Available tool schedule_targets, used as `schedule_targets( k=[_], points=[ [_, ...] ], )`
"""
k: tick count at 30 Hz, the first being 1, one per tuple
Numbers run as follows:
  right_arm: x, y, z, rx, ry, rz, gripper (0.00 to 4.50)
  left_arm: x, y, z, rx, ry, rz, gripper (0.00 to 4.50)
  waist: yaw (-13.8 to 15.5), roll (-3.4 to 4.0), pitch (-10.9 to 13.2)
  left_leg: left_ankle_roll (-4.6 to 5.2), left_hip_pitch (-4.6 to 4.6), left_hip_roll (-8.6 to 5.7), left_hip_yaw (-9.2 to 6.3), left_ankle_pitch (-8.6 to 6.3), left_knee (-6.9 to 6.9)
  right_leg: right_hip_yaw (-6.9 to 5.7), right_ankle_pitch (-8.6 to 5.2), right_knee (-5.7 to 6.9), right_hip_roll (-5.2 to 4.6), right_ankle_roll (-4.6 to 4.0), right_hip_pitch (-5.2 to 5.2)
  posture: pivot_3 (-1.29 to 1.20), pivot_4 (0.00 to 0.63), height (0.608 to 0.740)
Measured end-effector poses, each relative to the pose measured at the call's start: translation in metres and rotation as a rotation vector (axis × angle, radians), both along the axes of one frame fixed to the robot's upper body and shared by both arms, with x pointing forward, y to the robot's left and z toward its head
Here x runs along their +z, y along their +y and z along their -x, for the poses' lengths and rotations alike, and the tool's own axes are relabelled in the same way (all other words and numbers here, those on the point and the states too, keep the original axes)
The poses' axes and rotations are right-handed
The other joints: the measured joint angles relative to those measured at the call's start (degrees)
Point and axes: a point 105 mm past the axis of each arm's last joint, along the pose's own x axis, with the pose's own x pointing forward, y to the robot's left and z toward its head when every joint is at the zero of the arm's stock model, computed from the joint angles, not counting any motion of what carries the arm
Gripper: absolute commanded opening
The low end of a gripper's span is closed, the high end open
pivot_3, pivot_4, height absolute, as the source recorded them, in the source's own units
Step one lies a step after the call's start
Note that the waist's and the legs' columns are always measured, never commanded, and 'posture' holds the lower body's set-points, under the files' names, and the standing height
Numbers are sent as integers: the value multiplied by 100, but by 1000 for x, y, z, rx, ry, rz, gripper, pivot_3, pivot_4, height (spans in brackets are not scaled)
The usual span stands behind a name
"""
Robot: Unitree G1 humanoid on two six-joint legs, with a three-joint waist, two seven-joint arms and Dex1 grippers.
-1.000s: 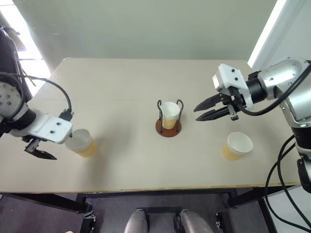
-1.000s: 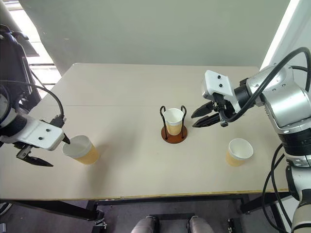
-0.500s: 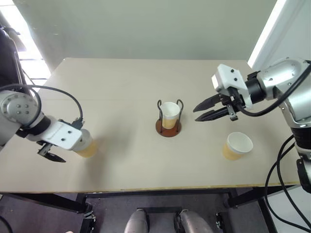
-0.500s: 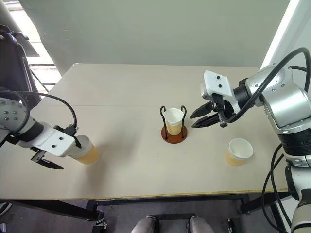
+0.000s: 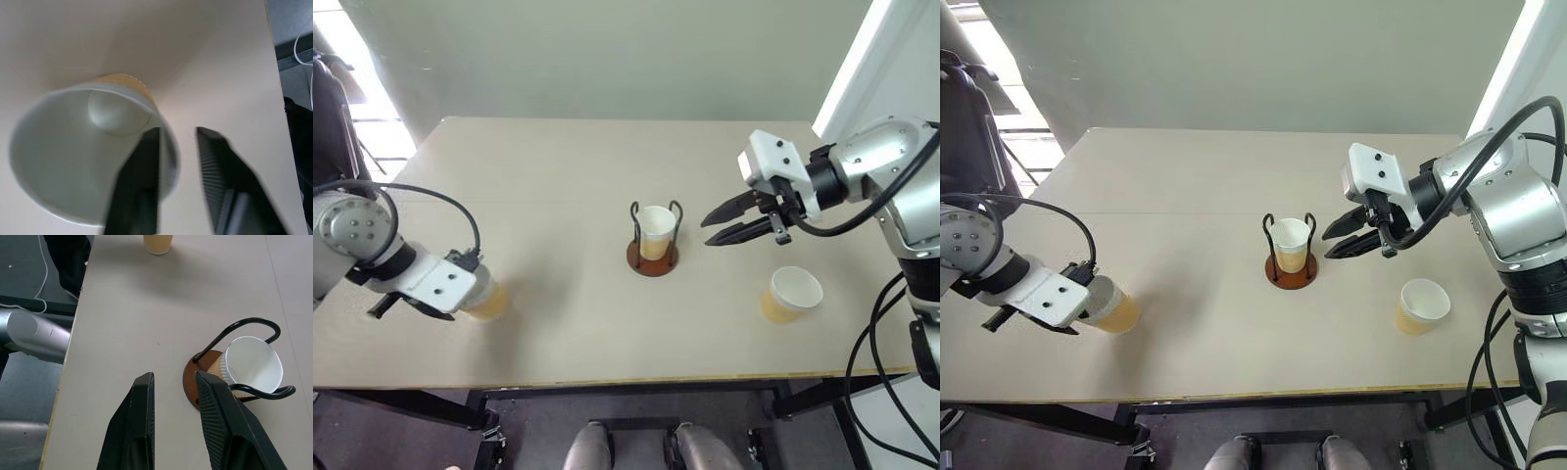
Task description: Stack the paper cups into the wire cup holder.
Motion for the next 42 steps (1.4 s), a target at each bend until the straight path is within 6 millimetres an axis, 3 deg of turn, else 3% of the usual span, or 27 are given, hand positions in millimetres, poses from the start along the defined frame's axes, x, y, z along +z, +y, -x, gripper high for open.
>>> schedule_targets(
  k=[12,20,24,28,30,35,42],
  points=[
    [-4,-16,-32,-47,-37,-67,1270,10,-31,-19,-81,-42,104,10,-3,0,0,1,0,-2,-3,0,2,0,4,3,0,0,0,0,150,740],
    [9,-24,-32,-60,-57,-134,1270,26,-54,-37,-101,-88,205,10,6,0,0,2,0,-2,-4,0,6,-1,8,1,0,8,7,0,150,740],
    [9,-27,-31,-65,-47,-136,1270,57,-71,-54,-118,-172,249,10,13,0,0,5,-1,-2,-3,2,11,1,14,-6,0,17,12,0,150,740],
    [9,-29,-29,-65,-30,-133,1270,100,-96,-75,-149,-274,295,10,37,1,1,8,-3,-5,0,4,13,6,16,-19,-1,28,20,0,150,740],
    [9,-30,-28,-65,-33,-133,1270,110,-105,-81,-154,-290,307,10,40,1,1,8,-5,-5,0,4,13,6,18,-22,-1,40,21,0,150,740],
    [11,-36,-28,-70,-36,-130,1270,122,-123,-90,-183,-304,314,10,51,1,3,23,-8,-6,2,-7,14,8,43,-27,-1,119,23,0,150,740],
    [12,-42,-28,-83,-29,-126,1270,135,-146,-94,-244,-317,323,10,59,1,10,42,-13,-8,9,-31,32,17,25,-30,-6,164,33,0,150,740]
  ],
)
